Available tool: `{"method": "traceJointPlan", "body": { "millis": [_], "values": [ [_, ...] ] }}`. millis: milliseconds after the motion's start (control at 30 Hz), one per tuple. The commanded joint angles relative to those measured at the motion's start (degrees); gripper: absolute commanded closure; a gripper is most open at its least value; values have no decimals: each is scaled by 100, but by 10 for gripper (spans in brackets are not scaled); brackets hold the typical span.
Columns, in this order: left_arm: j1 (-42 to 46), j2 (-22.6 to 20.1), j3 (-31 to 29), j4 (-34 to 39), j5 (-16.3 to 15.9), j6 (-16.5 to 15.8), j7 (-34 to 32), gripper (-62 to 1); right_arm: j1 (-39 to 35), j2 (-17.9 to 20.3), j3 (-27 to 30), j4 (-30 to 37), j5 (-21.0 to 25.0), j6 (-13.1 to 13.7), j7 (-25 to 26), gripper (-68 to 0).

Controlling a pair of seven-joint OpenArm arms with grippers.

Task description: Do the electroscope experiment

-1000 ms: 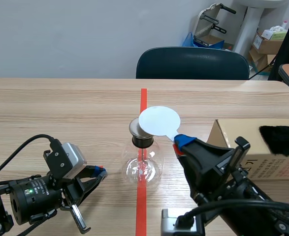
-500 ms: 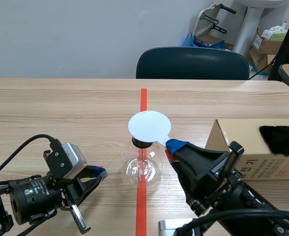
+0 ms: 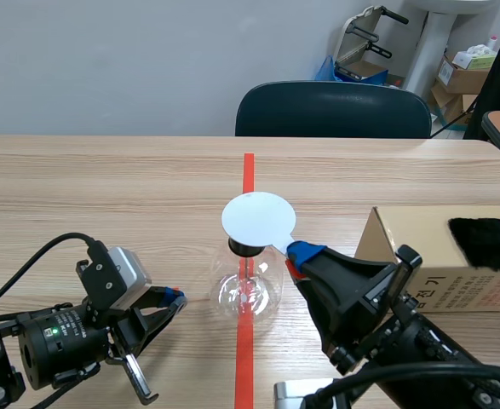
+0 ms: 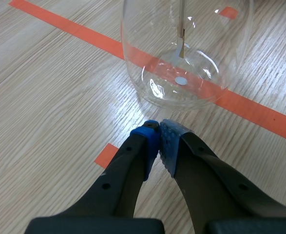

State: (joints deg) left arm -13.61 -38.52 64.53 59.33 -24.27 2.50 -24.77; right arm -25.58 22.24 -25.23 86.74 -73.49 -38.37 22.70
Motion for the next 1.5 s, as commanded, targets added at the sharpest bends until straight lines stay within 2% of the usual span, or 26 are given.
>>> {"method": "traceJointPlan", "body": {
  "millis": [0, 200, 633, 967, 1200, 1300, 1467],
  "values": [
    [44, 76, -26, 83, 7, -13, -109, -26, 68, 13, 22, 83, 24, -59, -13, -8],
    [44, 68, -26, 81, 7, -11, -68, -26, 68, 13, 22, 83, 28, -59, -603, -8],
    [44, 70, -26, 81, 7, -13, -85, -27, 68, 13, 22, 83, 68, -59, -2647, -8],
    [44, 72, -26, 83, 7, -13, -114, -27, 66, 13, 22, 83, 66, -59, -3576, -8],
    [44, 70, -26, 83, 7, -13, -87, -27, 66, 13, 20, 83, 66, -59, -3624, -8],
    [44, 70, -26, 83, 7, -13, -90, -27, 66, 13, 17, 83, 63, -57, -3427, -8],
    [44, 70, -26, 83, 7, -13, -85, -27, 66, 13, 17, 83, 20, -57, -2809, -8]
  ]
}}
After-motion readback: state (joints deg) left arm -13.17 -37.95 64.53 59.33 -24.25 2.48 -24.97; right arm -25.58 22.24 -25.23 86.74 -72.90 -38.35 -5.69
